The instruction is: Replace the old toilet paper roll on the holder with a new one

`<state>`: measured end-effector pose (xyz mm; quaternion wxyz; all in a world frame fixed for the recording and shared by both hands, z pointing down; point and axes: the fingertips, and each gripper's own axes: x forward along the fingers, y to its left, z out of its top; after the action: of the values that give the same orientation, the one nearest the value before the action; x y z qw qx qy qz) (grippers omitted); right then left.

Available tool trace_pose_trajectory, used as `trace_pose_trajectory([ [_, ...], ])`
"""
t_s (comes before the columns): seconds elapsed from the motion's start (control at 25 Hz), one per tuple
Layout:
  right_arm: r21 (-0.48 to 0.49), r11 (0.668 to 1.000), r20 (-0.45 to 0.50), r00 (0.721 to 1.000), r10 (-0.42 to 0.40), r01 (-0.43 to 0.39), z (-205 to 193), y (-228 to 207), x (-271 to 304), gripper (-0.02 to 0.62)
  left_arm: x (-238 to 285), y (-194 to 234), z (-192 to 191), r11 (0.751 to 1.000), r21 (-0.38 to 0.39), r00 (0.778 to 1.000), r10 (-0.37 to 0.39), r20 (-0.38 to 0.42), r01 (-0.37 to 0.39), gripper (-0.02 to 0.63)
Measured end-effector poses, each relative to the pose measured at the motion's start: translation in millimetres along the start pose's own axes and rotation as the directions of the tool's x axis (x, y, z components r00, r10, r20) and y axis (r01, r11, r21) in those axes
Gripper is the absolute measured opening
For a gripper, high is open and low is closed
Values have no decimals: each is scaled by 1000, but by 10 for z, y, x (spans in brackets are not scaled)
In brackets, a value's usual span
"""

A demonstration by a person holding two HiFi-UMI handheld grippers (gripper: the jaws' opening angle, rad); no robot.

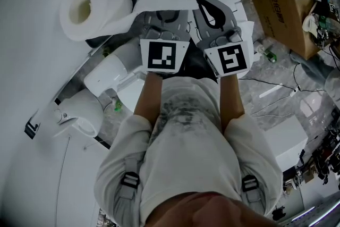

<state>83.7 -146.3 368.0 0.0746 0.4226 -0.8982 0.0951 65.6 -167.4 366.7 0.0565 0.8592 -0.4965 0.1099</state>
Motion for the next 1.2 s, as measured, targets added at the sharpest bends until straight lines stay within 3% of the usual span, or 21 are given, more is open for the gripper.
trace_pose_trajectory([
  [0.36, 13, 999, -5, 999, -33, 33, -52, -179, -188, 3, -43, -240, -173, 997, -29, 997, -71, -30, 70, 20],
  [0.68, -16, 1000, 23, 999, -22, 23, 153, 61, -431, 3, -295, -328, -244, 993, -61, 994, -108, -29, 106, 21],
  [0.92, -54, 996, 63, 996, 71, -67, 448, 493, -594, 3, -440, -298, -270, 991, 36, 992, -128, -19, 129, 21],
  [1.2, -89, 983, 96, 981, 170, -161, 822, 889, -493, 24, -632, -235, -219, 992, 24, 992, -126, -10, 126, 21],
])
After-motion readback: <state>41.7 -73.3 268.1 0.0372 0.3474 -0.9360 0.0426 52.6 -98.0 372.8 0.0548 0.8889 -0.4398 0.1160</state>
